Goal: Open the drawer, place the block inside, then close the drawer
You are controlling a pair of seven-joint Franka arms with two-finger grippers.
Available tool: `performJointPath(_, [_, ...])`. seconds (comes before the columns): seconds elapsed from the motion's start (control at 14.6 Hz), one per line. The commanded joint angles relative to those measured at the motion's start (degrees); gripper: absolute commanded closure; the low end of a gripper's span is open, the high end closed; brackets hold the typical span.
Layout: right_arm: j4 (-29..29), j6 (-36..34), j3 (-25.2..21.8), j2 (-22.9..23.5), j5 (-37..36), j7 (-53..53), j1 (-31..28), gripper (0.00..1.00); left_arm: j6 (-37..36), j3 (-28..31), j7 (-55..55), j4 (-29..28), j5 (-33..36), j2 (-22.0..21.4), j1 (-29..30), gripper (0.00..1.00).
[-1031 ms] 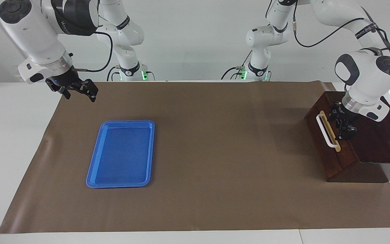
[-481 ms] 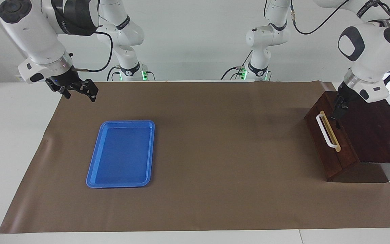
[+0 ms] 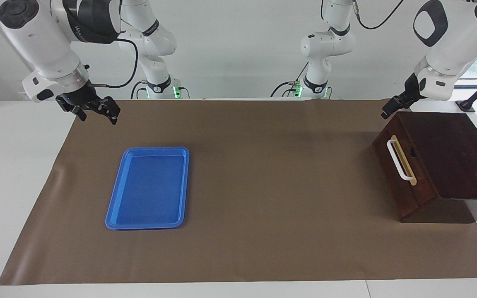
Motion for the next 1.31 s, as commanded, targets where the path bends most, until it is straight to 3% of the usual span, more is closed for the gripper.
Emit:
performJointPath(0.0, [0.38,-1.05,0.75,-0.23,0.16,0.72,-0.84,0.0,-1.31,1.61,9.24,1.88,-0.39,0.8,-2.03,0.0])
performJointPath(0.27, [0.38,-1.05,0.75,-0.23,0.16,0.72,-0.84,0.0,-5.09,0.55,10.14,9.1,-0.57,5.63,-2.03,0.0])
performJointPath(0.55, [0.38,-1.05,0.75,-0.23,0.16,0.72,-0.84,0.0,-4.4,-0.94,13.21,5.15,-0.22,1.95,-1.41,0.0])
performJointPath(1.24, [0.38,-1.05,0.75,-0.23,0.16,0.72,-0.84,0.0,-5.27,-1.21,16.03,5.76,-0.3,2.12,-1.5,0.0])
